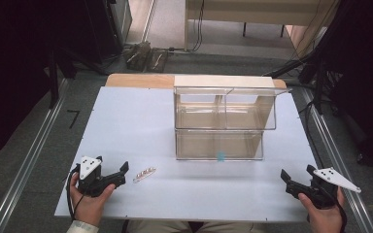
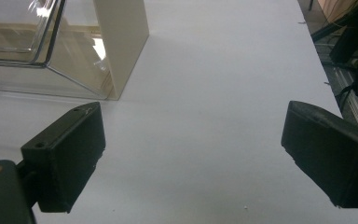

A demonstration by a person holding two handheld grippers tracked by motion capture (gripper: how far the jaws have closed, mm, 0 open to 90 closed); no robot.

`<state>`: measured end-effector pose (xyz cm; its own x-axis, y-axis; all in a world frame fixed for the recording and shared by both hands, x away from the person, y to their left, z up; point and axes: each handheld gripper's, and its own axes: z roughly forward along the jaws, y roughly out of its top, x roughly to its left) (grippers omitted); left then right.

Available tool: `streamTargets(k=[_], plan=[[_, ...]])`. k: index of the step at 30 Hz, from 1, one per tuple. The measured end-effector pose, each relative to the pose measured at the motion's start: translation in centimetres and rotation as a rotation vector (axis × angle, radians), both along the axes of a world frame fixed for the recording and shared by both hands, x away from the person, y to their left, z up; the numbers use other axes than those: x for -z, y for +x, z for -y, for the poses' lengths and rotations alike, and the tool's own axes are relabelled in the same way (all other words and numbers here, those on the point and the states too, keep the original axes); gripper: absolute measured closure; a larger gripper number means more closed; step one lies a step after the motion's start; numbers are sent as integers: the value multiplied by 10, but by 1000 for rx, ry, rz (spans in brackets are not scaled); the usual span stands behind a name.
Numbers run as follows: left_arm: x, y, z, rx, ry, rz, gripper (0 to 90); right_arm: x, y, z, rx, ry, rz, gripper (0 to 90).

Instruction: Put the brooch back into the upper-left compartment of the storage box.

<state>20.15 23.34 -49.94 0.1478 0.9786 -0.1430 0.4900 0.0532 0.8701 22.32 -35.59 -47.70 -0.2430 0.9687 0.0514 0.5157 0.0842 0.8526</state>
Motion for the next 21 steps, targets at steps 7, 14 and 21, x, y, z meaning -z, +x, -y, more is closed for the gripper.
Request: streamTargets(k=[7,14,21], plan=[[4,-1,7,30,7,-11,50,0,0,0,-3,-3,-1,48],[7,0,12,37,28,-20,50,0,0,-1,-3,1,-7,48],[12,3,19,60,29,-29,56,1,1,-2,-4,-4,-7,48]])
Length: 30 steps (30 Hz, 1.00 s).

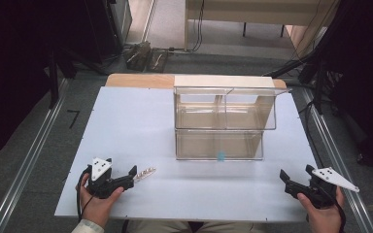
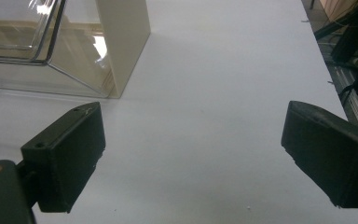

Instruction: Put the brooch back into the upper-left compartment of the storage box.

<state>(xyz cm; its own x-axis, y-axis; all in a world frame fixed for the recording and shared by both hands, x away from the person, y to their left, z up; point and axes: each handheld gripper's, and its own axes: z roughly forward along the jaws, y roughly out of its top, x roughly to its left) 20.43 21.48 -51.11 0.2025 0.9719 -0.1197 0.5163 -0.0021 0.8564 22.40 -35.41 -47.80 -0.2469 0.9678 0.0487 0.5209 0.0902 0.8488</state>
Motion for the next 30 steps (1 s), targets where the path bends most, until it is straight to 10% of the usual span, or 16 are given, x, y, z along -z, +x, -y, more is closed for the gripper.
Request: streamTargets(k=[30], plan=[[5,3,25,184,75,-41,146,0,0,1,3,4,-4,48]])
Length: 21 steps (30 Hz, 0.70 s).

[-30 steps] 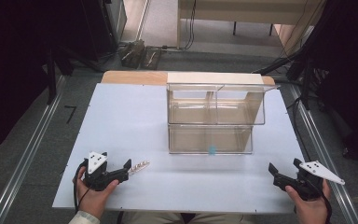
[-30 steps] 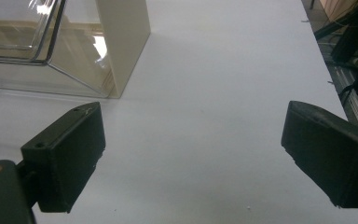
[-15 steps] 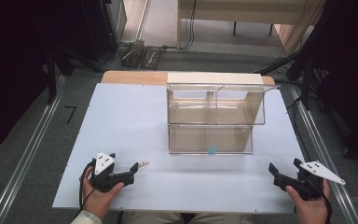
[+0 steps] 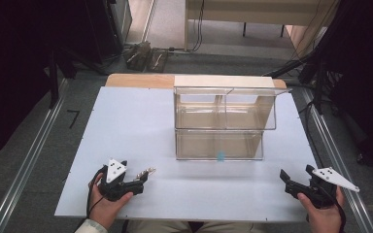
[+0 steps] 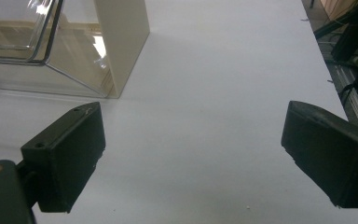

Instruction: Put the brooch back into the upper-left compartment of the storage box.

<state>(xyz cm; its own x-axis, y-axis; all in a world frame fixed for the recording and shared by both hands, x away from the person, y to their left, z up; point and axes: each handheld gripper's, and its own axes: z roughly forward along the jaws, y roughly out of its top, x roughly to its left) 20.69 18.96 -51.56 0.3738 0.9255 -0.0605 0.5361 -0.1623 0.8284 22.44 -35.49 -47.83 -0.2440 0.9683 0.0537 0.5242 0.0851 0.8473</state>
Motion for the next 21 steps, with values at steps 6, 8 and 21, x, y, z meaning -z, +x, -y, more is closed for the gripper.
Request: streamTargets(k=[6,8,21], plan=[[0,1,1,2,8,-10,195,0,0,0,1,1,-1,48],[1,1,2,10,19,-16,220,0,0,0,1,0,-1,48],[2,4,7,65,43,-51,378,0,0,1,6,5,-5,48]])
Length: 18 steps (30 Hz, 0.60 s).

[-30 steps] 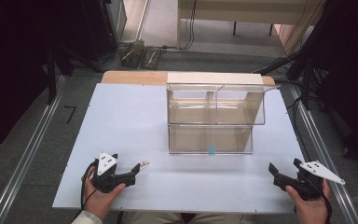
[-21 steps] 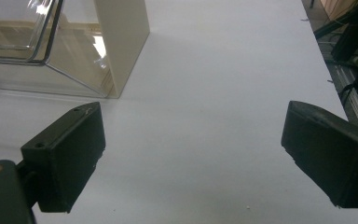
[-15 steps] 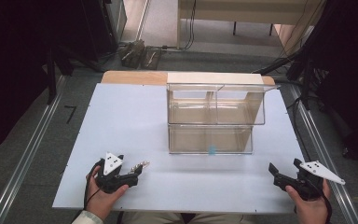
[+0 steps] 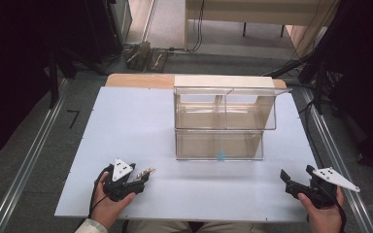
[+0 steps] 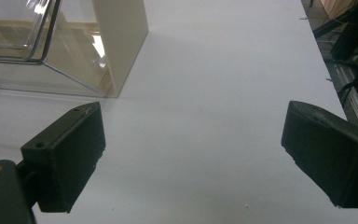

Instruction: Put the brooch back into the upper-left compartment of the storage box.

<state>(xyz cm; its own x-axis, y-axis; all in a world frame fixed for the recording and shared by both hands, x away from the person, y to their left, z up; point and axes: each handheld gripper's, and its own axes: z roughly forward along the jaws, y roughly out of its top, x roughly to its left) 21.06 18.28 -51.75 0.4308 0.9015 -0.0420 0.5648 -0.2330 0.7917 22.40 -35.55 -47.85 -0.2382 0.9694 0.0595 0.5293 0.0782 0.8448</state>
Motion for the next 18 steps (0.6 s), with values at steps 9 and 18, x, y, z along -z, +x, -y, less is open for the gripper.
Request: streamTargets(k=[9,18], plan=[[1,1,1,23,6,-22,465,0,0,1,1,0,0,48],[1,1,1,42,-6,-25,545,0,-1,1,2,-1,0,48]])
